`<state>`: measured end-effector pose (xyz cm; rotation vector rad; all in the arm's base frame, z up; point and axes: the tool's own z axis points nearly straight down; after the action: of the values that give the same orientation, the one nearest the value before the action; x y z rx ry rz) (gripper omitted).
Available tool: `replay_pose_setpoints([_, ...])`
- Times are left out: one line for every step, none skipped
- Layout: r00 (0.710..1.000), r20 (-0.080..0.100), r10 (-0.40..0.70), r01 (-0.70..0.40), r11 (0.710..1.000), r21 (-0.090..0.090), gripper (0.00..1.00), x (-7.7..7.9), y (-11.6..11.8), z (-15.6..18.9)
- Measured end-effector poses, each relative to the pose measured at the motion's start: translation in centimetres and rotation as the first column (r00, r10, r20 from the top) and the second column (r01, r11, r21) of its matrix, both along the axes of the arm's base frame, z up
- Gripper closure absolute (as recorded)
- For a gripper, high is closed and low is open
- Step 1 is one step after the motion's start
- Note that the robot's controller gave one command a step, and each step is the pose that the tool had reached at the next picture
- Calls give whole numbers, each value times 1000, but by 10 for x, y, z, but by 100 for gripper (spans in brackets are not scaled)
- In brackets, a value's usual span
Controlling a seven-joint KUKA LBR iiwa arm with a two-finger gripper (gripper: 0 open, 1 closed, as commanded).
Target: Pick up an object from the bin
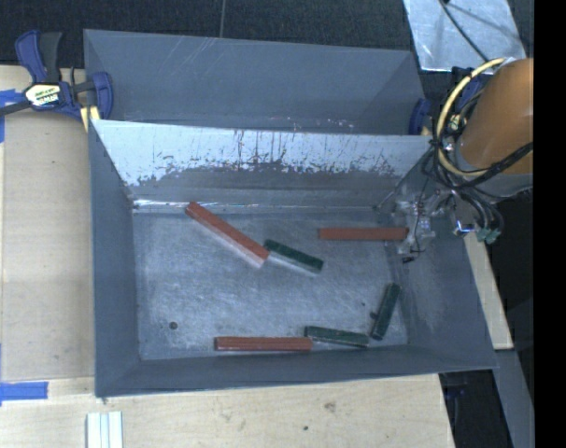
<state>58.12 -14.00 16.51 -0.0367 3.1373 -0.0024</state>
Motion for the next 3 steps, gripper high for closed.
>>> replay_pose_setpoints([1000,10,-21,22,1000,-2,100,7,-11,94])
replay_pose_setpoints([996,-6,94,-94,996,3,100,-54,18,51])
replay_pose_setpoints([996,-1,94,-94,996,1,0,-52,18,53])
